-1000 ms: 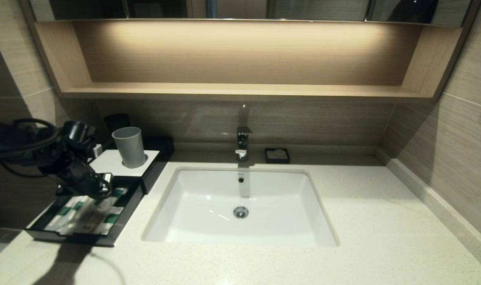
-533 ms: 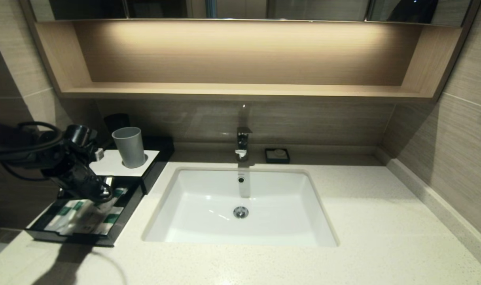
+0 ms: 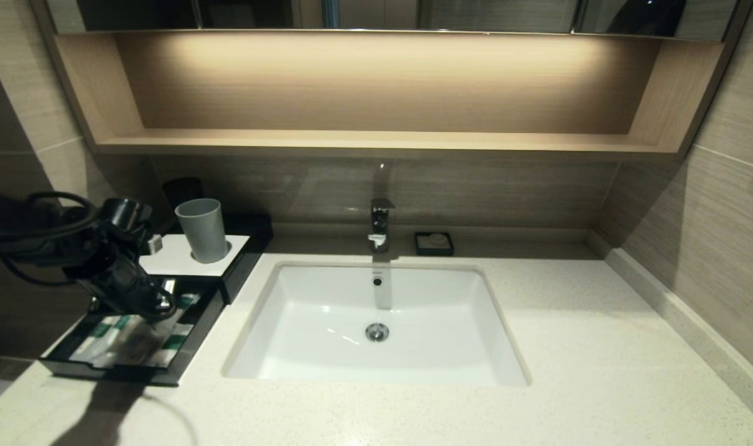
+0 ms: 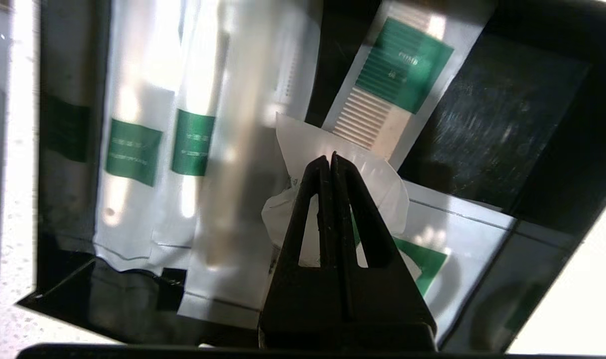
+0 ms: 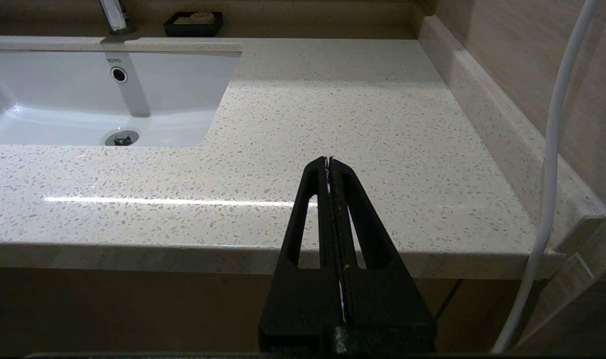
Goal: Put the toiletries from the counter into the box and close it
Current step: Place the bathroom toiletry into the drawer
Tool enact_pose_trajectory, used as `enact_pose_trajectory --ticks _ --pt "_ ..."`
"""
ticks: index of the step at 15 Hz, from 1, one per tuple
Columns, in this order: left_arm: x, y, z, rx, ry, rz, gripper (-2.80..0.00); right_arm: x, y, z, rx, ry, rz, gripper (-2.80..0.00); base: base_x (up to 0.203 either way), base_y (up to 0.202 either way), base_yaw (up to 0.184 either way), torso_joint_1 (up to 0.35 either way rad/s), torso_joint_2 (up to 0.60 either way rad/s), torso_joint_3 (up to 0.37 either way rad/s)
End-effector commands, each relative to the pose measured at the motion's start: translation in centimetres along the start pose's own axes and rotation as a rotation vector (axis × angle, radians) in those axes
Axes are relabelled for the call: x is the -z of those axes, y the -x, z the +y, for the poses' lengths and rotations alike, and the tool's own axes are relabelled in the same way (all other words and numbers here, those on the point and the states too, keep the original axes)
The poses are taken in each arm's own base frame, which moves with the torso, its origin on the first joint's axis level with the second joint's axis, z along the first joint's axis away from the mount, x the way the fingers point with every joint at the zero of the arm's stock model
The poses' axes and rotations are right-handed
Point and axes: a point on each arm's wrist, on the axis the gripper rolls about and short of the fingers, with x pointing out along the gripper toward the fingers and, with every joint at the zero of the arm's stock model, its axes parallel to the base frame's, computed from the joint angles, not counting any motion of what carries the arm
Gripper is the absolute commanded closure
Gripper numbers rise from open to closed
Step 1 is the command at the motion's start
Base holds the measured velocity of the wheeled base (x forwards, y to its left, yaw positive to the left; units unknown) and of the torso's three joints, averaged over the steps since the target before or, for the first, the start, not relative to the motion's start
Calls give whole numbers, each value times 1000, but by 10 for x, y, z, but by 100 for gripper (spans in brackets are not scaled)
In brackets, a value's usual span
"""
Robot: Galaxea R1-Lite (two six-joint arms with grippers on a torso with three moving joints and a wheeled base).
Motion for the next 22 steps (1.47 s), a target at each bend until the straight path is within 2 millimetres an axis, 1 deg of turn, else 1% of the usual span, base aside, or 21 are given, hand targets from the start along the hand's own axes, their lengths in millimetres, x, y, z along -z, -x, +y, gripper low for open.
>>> enact_pose_trajectory --ticks 1,2,4,7,9,11,15,20,22 --pt "-3 22 3 0 7 -57 0 0 0 0 0 0 0 0 0 0 0 0 0 0" --pt "-3 30 4 0 9 -73 0 0 0 0 0 0 -1 0 0 0 0 0 0 0" --pt "0 39 5 0 9 -79 0 0 0 0 0 0 0 0 0 0 0 0 0 0" --pt "10 43 6 0 5 -61 0 0 0 0 0 0 0 0 0 0 0 0 0 0" --pt "19 41 6 -2 -1 -33 0 0 0 0 0 0 0 0 0 0 0 0 0 0" --pt "22 36 5 -1 -2 -14 0 0 0 0 0 0 0 0 0 0 0 0 0 0" --pt "20 30 4 0 0 -11 0 0 0 0 0 0 0 0 0 0 0 0 0 0" --pt "18 14 2 -1 -2 7 0 0 0 0 0 0 -2 0 0 0 0 0 0 0" --pt "18 11 2 -1 -2 11 0 0 0 0 0 0 -2 0 0 0 0 0 0 0"
